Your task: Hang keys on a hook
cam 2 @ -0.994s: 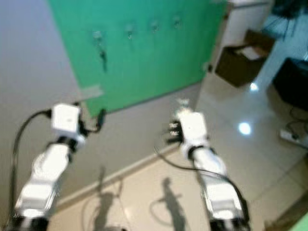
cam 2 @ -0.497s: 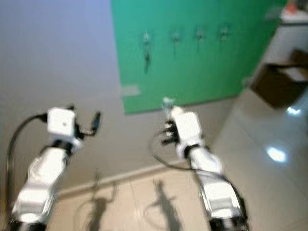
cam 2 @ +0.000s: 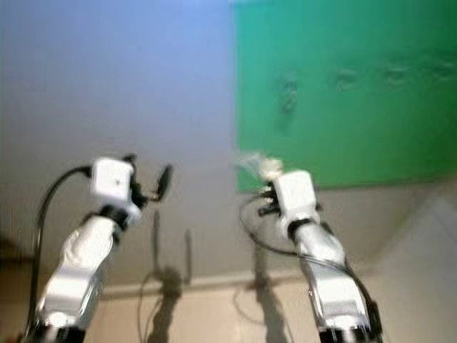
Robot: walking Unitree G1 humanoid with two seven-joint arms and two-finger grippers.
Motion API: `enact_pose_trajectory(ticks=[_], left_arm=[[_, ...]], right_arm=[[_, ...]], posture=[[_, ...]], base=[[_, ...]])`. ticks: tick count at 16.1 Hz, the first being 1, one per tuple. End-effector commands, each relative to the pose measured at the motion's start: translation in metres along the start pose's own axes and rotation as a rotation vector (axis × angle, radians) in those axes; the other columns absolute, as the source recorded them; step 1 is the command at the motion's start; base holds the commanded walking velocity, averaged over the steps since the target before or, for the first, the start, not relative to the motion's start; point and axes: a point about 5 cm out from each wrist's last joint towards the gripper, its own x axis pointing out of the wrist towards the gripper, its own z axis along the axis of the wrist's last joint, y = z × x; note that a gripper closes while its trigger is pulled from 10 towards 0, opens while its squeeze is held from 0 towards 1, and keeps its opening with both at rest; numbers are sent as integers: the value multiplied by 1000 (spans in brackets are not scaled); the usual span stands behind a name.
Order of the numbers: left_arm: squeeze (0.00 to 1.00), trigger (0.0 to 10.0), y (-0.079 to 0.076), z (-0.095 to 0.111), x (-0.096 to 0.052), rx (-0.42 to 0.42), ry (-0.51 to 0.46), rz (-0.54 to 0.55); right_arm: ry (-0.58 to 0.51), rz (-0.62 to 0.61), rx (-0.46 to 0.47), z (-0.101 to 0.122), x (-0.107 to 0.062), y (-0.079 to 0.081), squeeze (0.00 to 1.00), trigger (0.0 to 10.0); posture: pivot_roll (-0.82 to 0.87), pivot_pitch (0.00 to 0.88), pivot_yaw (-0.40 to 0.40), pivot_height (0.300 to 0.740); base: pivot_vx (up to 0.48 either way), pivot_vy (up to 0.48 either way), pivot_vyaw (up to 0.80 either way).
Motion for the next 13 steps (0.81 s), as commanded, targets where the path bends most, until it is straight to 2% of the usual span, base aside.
enact_pose_trajectory(ticks=[1, 5, 9, 11, 13], left_arm=[[0, 10000, 11, -1, 0, 17, 15, 39], [0, 10000, 9, 0, 1, 26, 6, 34], [0, 10000, 8, 1, 2, 34, 2, 27], [0, 10000, 8, 1, 2, 36, 1, 24], [0, 10000, 8, 1, 3, 38, 1, 21]], right_arm=[[-44, -5, 10, 10, 2, 4, 0, 10000], [-62, -2, 6, 11, 0, 4, 0, 10000], [-88, -8, 7, 15, 1, 7, 0, 10000], [-96, -36, 43, 15, 0, 3, 0, 10000], [-96, -38, 42, 15, -1, 2, 0, 10000]], posture=[[-51, 0, 30, 740], [-58, 0, 35, 740], [-61, 0, 42, 740], [-61, 0, 42, 740], [-63, 0, 45, 740]], base=[[0, 0, 0], [0, 0, 0], [0, -428, 800], [0, -437, 0], [0, -442, 0]])
